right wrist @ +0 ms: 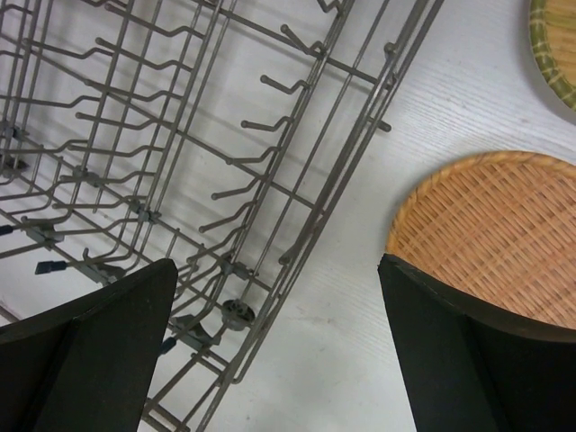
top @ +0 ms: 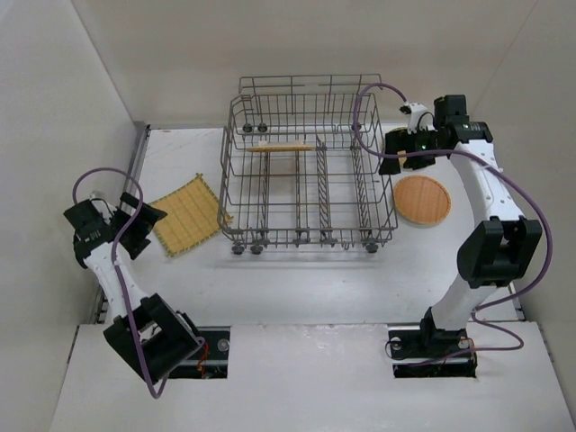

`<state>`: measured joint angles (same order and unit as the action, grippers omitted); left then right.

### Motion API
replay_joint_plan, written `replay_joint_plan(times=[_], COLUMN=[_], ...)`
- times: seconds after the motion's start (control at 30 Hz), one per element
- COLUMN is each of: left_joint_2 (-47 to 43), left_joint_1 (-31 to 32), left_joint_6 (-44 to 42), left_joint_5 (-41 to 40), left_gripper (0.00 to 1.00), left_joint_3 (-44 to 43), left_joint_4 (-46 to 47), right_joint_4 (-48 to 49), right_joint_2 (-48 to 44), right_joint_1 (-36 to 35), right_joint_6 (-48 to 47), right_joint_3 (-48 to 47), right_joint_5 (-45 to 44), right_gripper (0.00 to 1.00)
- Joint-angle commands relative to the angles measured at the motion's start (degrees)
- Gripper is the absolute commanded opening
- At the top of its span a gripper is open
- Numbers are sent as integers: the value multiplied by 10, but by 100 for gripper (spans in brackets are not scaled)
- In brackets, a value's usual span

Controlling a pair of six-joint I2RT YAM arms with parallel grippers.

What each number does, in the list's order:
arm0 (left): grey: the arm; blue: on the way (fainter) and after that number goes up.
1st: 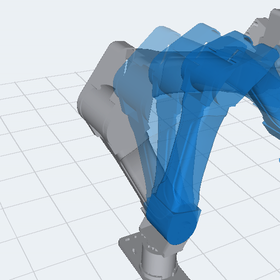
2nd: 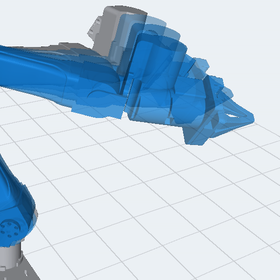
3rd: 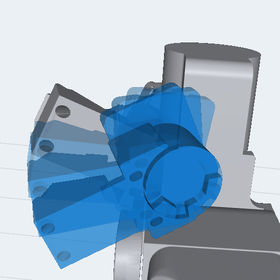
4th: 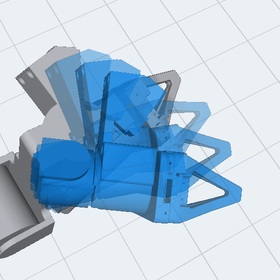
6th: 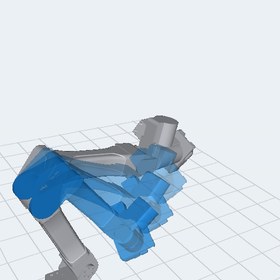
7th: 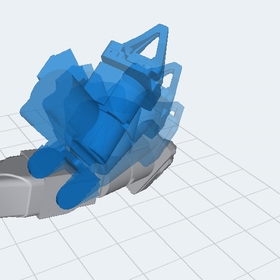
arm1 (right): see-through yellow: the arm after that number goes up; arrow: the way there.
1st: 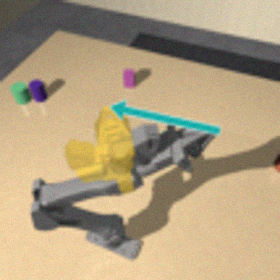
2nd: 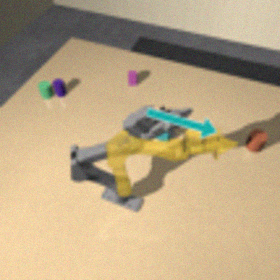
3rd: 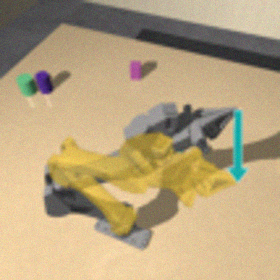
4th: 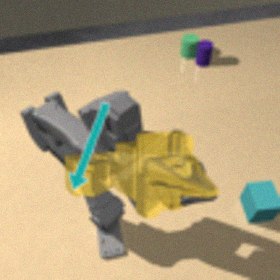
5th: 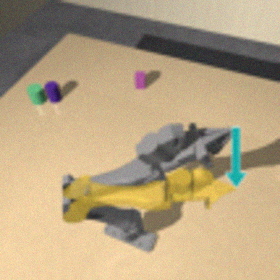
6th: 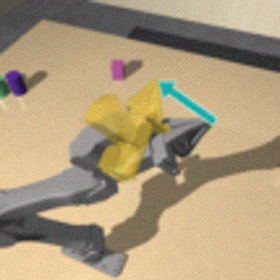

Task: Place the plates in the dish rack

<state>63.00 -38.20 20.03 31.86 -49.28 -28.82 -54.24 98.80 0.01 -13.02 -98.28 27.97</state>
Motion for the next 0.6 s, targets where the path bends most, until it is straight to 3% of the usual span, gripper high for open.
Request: replay_joint_plan(times=[0.0,0.1,0.27,0.43,0.57], left_joint_2=[23,44,56,56,56], left_joint_1=[-29,-45,-45,-51,-68], left_joint_6=[67,105,149,163,157], left_joint_5=[59,79,72,60,68], left_gripper=[93,82,77,84,81], left_joint_3=[32,62,102,110,123], left_joint_4=[86,143,217,245,243], right_joint_4=[-37,-57,-113,-178,-248], right_joint_2=[17,35,86,149,213], right_joint_1=[11,15,17,23,23], right_joint_6=[-19,-24,-49,-63,-90], right_joint_3=[-51,-84,-176,-291,-409], right_joint_5=[-15,-19,-30,-34,-52], right_gripper=[100,100,100,100,100])
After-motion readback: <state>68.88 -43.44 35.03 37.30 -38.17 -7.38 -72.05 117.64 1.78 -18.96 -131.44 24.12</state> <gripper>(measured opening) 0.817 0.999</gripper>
